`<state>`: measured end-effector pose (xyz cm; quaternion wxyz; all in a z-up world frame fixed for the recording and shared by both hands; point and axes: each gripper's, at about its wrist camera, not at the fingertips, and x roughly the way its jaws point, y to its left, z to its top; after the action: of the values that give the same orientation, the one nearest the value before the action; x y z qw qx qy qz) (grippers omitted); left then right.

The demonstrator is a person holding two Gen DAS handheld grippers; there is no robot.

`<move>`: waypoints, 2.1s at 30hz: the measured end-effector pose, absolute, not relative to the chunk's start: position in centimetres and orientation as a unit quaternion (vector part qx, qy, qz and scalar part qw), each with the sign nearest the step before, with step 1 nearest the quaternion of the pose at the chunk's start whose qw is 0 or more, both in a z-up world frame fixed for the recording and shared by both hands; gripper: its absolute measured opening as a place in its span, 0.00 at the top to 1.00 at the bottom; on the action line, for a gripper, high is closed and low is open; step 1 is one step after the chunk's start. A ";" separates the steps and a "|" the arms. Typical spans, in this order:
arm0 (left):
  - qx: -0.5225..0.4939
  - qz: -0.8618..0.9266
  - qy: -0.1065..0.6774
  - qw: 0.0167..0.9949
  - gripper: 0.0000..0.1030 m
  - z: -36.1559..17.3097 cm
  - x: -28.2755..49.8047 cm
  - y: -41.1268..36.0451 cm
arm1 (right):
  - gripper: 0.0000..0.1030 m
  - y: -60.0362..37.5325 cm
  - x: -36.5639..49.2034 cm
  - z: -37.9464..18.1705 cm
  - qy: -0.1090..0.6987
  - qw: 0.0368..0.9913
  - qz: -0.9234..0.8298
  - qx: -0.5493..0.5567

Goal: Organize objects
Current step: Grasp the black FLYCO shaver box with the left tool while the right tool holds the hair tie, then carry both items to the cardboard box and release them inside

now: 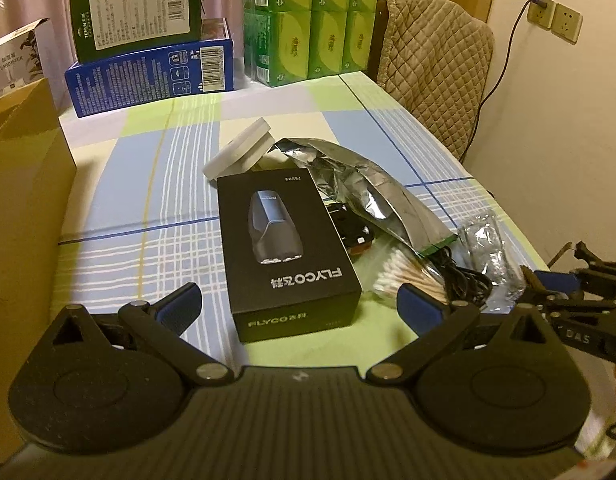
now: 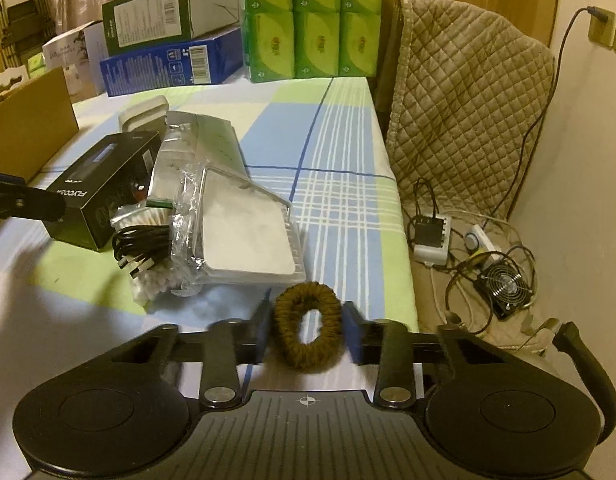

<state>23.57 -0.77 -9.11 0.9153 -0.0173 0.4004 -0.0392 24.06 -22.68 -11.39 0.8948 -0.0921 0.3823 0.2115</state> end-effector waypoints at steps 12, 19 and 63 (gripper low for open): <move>-0.002 -0.019 0.398 0.917 0.18 -10.4 26.1 -1.1 | 0.84 -23.0 22.4 -10.4 0.392 0.894 0.207 -0.073; -0.006 -0.019 0.413 0.910 0.23 -10.3 25.1 -0.4 | 0.84 -23.3 21.5 -9.6 0.394 0.894 0.204 -0.066; 0.010 -0.040 0.456 0.889 0.23 -6.2 18.3 1.1 | 0.84 -20.4 17.2 -2.5 0.369 0.897 0.241 -0.046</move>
<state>18.27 1.05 -6.16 0.8893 0.0101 0.4556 -0.0397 17.20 -20.42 -2.54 0.8966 -0.0458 0.3688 0.2408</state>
